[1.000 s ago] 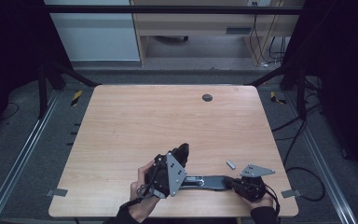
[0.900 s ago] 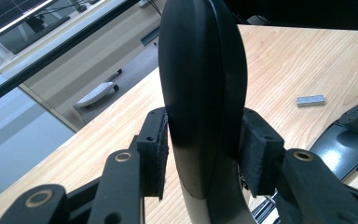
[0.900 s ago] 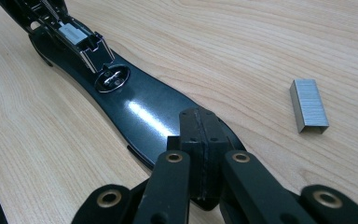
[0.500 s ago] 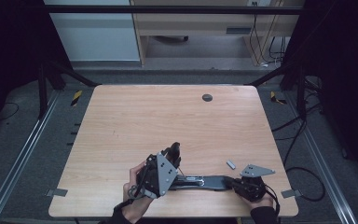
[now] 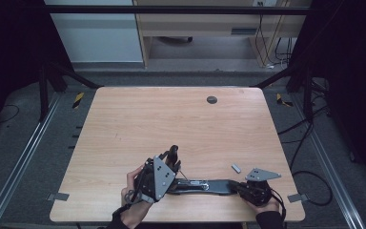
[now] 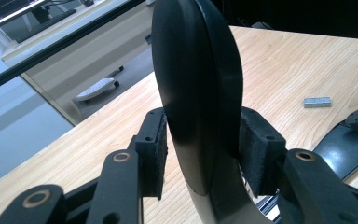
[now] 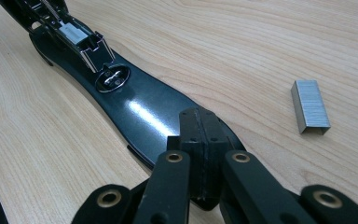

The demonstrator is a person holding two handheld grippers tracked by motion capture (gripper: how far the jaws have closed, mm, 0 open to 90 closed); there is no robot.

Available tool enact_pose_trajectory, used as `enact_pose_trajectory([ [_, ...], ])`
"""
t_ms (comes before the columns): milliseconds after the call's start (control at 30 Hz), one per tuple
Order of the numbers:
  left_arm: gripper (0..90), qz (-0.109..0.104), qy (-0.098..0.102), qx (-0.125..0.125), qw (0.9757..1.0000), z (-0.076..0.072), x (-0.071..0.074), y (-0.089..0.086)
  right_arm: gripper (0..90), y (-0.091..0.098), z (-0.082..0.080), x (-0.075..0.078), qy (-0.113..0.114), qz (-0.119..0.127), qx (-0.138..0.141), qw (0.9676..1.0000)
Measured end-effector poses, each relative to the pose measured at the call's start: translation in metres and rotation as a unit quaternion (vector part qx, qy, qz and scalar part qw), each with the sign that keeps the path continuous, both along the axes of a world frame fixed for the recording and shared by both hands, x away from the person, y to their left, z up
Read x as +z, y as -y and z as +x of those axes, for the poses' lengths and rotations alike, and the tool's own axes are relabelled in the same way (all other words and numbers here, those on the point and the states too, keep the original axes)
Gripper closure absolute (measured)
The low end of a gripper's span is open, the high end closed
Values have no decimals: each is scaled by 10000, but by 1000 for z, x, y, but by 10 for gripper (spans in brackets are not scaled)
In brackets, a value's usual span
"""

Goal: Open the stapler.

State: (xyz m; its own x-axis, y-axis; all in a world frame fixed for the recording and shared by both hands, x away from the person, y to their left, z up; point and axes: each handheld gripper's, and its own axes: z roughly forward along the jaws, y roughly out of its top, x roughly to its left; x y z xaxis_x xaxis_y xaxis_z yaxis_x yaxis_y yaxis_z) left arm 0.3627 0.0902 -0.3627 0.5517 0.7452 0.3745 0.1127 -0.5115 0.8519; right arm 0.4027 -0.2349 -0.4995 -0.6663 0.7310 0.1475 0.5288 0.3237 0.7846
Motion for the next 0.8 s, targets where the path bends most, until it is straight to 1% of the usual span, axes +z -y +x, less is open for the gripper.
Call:
enact_pose_trajectory([
  [67,553,-7,-2,7,10000,0,0,-1,900,0,0,0,28,1,20,10000],
  [467,547,-80,-44,53,9999,0,0,-10,900,0,0,0,30,7,38,10000],
  [633,544,-151,-76,85,9998,0,0,-16,900,0,0,0,27,9,40,10000],
  [800,538,-152,-70,124,9998,0,0,-20,900,-1,0,0,24,15,46,10000],
])
